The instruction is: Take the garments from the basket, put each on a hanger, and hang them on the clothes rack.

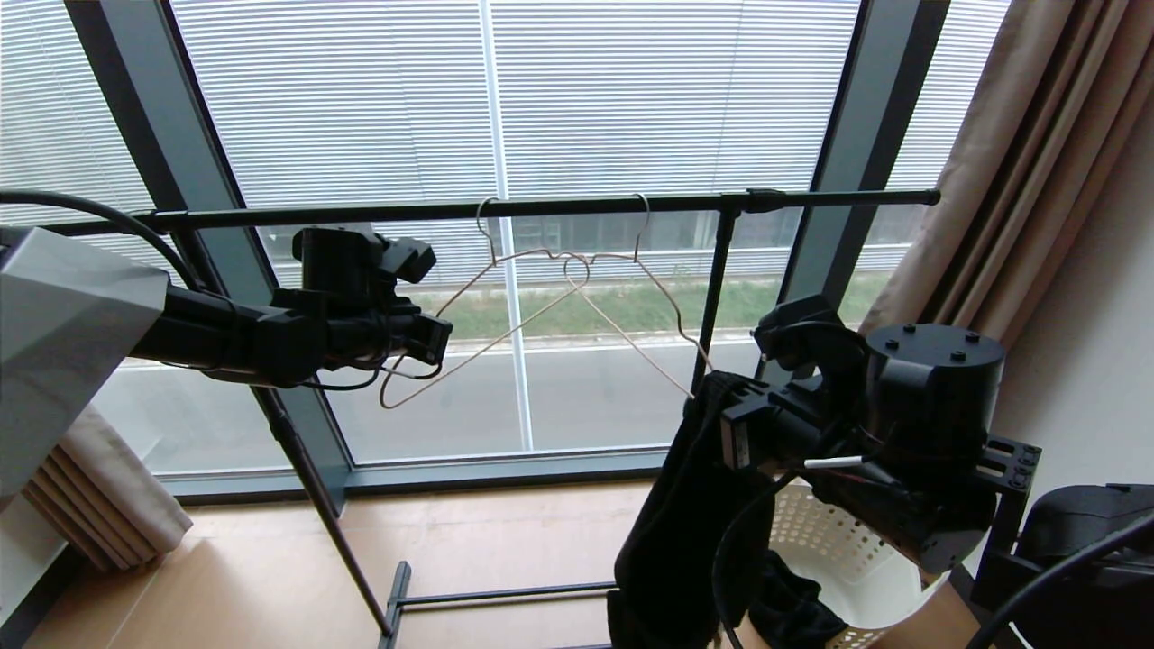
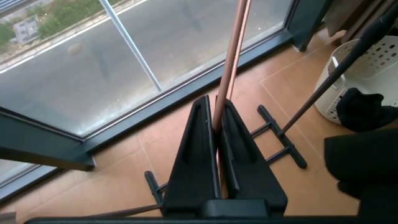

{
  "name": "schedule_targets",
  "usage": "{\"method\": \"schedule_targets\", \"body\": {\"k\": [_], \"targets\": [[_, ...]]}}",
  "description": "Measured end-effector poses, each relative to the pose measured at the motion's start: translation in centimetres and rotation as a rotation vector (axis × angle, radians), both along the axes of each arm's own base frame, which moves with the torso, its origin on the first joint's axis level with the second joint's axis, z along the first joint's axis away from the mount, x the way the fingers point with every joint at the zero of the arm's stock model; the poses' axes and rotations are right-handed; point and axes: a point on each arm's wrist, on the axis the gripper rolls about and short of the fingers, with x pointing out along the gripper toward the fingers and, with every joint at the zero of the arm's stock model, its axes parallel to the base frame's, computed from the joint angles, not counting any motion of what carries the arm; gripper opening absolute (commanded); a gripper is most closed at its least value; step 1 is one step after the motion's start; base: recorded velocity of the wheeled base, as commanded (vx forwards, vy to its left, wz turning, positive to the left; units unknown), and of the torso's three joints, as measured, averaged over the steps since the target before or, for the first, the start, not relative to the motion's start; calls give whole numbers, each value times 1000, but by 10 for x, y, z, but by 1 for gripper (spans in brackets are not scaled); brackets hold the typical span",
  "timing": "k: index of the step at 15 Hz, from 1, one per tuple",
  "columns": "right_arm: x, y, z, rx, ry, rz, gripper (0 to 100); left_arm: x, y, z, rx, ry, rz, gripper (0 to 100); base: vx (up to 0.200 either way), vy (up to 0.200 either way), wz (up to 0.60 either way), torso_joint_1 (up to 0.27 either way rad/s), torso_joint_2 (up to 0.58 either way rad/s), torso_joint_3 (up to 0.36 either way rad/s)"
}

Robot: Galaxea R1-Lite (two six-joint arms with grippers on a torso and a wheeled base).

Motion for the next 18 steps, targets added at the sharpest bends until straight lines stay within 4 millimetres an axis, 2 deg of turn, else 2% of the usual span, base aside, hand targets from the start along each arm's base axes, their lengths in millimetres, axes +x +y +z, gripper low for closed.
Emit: {"method": "schedule_targets", "body": {"k": [12, 15, 18], "targets": [[0, 0, 0, 0, 0, 0, 0, 2, 5, 7, -14, -15, 72, 0, 0, 0, 0, 0, 0, 0], [0, 0, 0, 0, 0, 0, 0, -8, 8, 6, -9, 6, 74, 0, 0, 0, 0, 0, 0, 0], [0, 0, 0, 0, 0, 0, 0, -27, 12, 12, -10, 5, 75, 0, 0, 0, 0, 0, 0, 0]]}}
